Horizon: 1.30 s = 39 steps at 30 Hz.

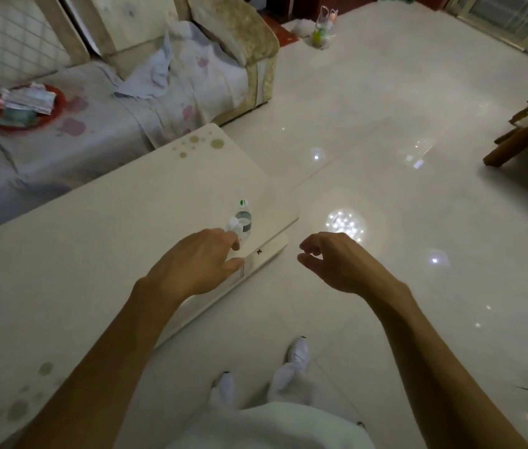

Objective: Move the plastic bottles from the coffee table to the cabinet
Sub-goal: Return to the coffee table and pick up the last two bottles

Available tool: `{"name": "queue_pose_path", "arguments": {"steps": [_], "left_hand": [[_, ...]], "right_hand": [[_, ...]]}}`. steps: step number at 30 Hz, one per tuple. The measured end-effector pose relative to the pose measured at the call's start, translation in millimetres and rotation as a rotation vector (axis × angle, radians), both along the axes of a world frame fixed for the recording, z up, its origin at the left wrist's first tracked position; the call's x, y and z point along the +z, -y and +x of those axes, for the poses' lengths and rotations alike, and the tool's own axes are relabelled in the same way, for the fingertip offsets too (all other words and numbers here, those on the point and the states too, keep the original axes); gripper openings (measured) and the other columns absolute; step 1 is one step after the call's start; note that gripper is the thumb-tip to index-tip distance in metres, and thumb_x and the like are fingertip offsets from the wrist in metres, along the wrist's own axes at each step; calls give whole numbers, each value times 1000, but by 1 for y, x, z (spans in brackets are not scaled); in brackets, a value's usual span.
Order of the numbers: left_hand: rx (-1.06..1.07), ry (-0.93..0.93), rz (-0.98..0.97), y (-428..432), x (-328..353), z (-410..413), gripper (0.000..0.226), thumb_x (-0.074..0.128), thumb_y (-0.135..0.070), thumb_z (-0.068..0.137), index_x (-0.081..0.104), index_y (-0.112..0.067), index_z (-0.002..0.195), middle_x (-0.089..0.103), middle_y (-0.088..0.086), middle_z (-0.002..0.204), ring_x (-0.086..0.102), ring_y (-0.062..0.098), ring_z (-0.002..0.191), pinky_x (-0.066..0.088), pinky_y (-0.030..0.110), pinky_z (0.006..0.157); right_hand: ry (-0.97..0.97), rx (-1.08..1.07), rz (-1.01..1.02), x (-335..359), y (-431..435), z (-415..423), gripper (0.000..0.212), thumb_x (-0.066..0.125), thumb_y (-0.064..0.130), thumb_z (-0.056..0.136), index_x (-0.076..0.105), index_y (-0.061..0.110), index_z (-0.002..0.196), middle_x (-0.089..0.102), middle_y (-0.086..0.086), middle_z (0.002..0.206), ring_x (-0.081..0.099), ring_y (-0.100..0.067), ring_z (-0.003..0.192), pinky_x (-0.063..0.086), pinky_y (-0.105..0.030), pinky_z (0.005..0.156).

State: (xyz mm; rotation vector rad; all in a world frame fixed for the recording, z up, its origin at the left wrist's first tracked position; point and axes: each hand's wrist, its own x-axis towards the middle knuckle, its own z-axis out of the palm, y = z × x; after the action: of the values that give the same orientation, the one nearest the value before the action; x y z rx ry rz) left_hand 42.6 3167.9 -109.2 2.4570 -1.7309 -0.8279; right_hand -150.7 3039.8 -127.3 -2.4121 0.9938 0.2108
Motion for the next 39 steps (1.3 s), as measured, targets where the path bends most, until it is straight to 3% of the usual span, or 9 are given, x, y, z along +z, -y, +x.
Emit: {"name": "queue_pose_path", "arguments": {"steps": [9, 16, 34, 39], "left_hand": [[173, -49, 41, 75, 4, -32, 38, 52, -41, 93, 53, -20, 124, 58, 2, 126, 58, 19, 107, 47, 33, 93], [321, -43, 68, 90, -7, -31, 36, 51, -41, 93, 53, -21, 122, 58, 2, 123, 56, 20, 105, 45, 31, 89], [522, -154, 60, 128, -86, 87, 35, 51, -36, 93, 51, -16, 121, 55, 3, 124, 54, 22, 110, 44, 32, 90], [560, -181, 136, 128, -120, 106, 33, 50, -32, 93, 51, -14, 120, 55, 7, 124, 55, 24, 108, 46, 36, 90]], "right_hand": [[28, 161, 23, 3, 99, 4, 37, 54, 33, 96, 61, 10, 123, 65, -6, 121, 61, -20, 105, 46, -26, 84], [7, 318, 38, -15, 141, 27, 37, 53, 34, 96, 61, 11, 123, 65, -5, 121, 61, -20, 106, 40, -23, 80], [-192, 481, 103, -68, 209, 159, 38, 51, 37, 96, 61, 11, 123, 65, -4, 121, 61, -19, 106, 46, -26, 85], [-239, 518, 143, -96, 225, 184, 39, 52, 35, 97, 59, 9, 125, 64, -6, 124, 61, -20, 108, 49, -30, 91]]}}
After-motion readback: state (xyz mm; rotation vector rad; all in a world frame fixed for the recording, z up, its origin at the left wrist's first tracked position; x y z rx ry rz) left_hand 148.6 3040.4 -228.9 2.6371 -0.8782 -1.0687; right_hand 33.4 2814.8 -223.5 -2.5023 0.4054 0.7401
